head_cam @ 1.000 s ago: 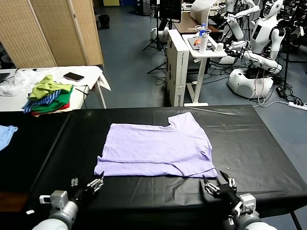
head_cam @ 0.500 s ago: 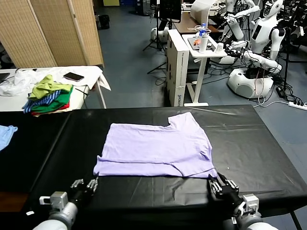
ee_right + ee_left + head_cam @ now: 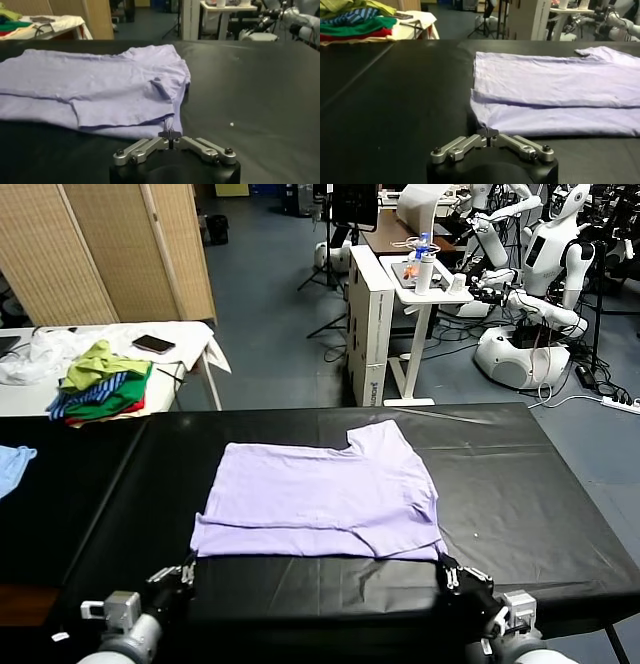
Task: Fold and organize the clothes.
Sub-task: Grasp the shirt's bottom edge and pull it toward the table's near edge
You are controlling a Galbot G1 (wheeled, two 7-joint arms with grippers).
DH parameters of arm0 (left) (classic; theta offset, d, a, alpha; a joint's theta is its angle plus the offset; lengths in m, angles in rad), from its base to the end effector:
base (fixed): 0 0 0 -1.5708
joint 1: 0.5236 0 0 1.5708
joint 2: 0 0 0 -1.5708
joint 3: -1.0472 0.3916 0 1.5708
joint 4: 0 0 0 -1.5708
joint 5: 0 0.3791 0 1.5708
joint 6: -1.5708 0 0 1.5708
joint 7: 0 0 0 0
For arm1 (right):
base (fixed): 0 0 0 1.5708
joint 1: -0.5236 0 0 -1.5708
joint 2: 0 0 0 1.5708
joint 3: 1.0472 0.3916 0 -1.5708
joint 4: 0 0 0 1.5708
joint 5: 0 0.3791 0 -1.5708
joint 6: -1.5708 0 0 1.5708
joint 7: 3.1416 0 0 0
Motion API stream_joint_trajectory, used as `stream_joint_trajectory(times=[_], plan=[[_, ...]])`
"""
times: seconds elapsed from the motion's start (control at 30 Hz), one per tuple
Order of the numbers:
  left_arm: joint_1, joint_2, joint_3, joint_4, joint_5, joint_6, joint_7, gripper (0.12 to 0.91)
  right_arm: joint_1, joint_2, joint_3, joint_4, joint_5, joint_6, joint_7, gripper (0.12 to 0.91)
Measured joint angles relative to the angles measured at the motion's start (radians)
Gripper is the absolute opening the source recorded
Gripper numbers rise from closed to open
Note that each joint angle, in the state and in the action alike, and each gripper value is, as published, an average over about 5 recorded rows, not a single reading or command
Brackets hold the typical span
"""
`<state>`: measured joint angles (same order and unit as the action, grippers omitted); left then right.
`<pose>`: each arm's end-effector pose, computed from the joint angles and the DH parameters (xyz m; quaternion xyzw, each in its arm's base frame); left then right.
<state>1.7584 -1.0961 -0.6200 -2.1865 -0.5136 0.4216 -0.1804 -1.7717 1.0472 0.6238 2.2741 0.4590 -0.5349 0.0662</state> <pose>0.1420 0.1054 -0.3071 -0.0148 -0.9632 -0.0054 0.2682 0.1410 -0.0983 -0.2748 0.0933 -0.9522 0.0454 0.2871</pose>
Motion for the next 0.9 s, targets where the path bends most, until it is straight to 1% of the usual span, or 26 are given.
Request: stream_joint_trajectory(times=[0.33, 0.43, 0.47, 0.57, 0.6, 0.63, 0.67, 0.7, 0.77, 0.8, 0.83, 0.87, 0.9], plan=[[0.113, -0.002, -0.062, -0.071, 0.023, 0.022, -0.018, 0.144, -0.032, -0.008, 0.001, 0.042, 0.003, -0.040, 0.001, 0.143], [0.145, -0.006, -0.079, -0.092, 0.025, 0.026, -0.019, 0.144, -0.043, -0.006, 0.002, 0.056, 0.011, -0.062, 0.002, 0.165], [0.154, -0.008, -0.084, -0.099, 0.025, 0.028, -0.021, 0.144, -0.048, -0.006, 0.004, 0.061, 0.012, -0.068, 0.001, 0.193], [0.174, -0.014, -0.092, -0.117, 0.027, 0.037, -0.033, 0.146, -0.066, -0.006, 0.009, 0.079, 0.014, -0.079, -0.002, 0.342], [0.180, -0.017, -0.094, -0.123, 0.028, 0.041, -0.038, 0.162, -0.072, -0.007, 0.012, 0.085, 0.016, -0.081, -0.004, 0.417], [0.185, -0.020, -0.095, -0.129, 0.029, 0.045, -0.043, 0.179, -0.079, -0.008, 0.015, 0.092, 0.019, -0.084, -0.005, 0.474], [0.190, -0.023, -0.096, -0.135, 0.030, 0.050, -0.048, 0.214, -0.084, -0.010, 0.019, 0.100, 0.025, -0.085, -0.006, 0.531], [0.195, -0.026, -0.097, -0.141, 0.032, 0.055, -0.052, 0.269, -0.088, -0.012, 0.024, 0.108, 0.034, -0.086, -0.008, 0.606], [0.203, -0.030, -0.100, -0.151, 0.037, 0.069, -0.059, 0.378, -0.088, -0.017, 0.036, 0.125, 0.061, -0.087, -0.007, 0.719], [0.207, -0.031, -0.102, -0.156, 0.039, 0.078, -0.062, 0.455, -0.085, -0.020, 0.044, 0.133, 0.076, -0.086, -0.005, 0.782], [0.210, -0.032, -0.105, -0.161, 0.041, 0.087, -0.063, 0.512, -0.079, -0.024, 0.052, 0.139, 0.091, -0.084, -0.001, 0.827], [0.214, -0.033, -0.109, -0.166, 0.043, 0.097, -0.063, 0.569, -0.070, -0.027, 0.059, 0.144, 0.107, -0.079, 0.005, 0.855], [0.217, -0.034, -0.114, -0.172, 0.043, 0.107, -0.060, 0.645, -0.057, -0.033, 0.065, 0.147, 0.123, -0.073, 0.012, 0.884]])
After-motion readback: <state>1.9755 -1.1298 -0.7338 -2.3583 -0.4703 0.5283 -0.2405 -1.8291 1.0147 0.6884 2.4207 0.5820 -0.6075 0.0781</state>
